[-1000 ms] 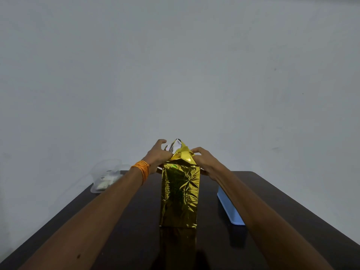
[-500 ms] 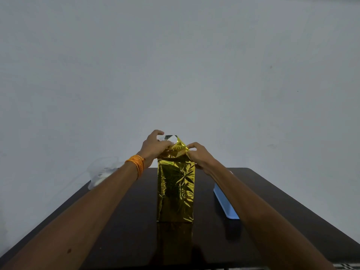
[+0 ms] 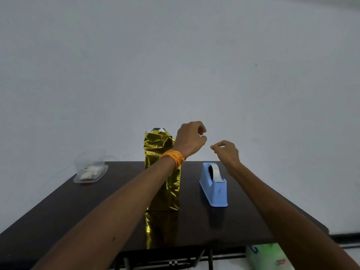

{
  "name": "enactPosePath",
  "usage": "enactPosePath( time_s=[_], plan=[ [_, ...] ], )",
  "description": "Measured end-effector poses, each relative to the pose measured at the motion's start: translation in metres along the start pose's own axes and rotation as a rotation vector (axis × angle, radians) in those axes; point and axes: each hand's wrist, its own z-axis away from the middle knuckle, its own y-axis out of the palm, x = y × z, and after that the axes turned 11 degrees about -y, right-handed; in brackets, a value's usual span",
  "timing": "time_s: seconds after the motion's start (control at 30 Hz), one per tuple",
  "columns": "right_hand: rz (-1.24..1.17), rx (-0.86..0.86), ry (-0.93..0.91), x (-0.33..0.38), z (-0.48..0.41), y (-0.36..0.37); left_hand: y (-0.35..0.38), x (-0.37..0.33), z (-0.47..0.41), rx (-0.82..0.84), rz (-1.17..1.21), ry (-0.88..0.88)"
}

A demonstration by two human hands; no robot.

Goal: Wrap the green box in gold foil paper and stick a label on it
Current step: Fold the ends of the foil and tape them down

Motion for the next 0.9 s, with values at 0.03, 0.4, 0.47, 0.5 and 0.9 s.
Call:
enactPosePath(
  time_s=[0.03,0.4,0.47,0.5,0.9],
  plan=[
    [0.016,-0.005,0.025,-0.010,0.002,-0.008,0.010,0.002,0.002,0.045,-0.008,-0.028],
    [0.008,0.251,0.395,-0.082,0.033,-0.029,0.114,0.048,0.044,0.565,-0.073,-0.387],
    [-0.109,0.232,0.438,-0.086,0.035,-0.023,0.126,0.057,0.049,0.594,-0.057,-0.398],
    [-0.145,0.211,0.450,-0.089,0.034,-0.020,0.131,0.060,0.050,0.588,-0.048,-0.399],
    [-0.060,0.121,0.460,-0.089,0.011,-0.003,0.142,0.067,0.053,0.489,-0.022,-0.395]
  ],
)
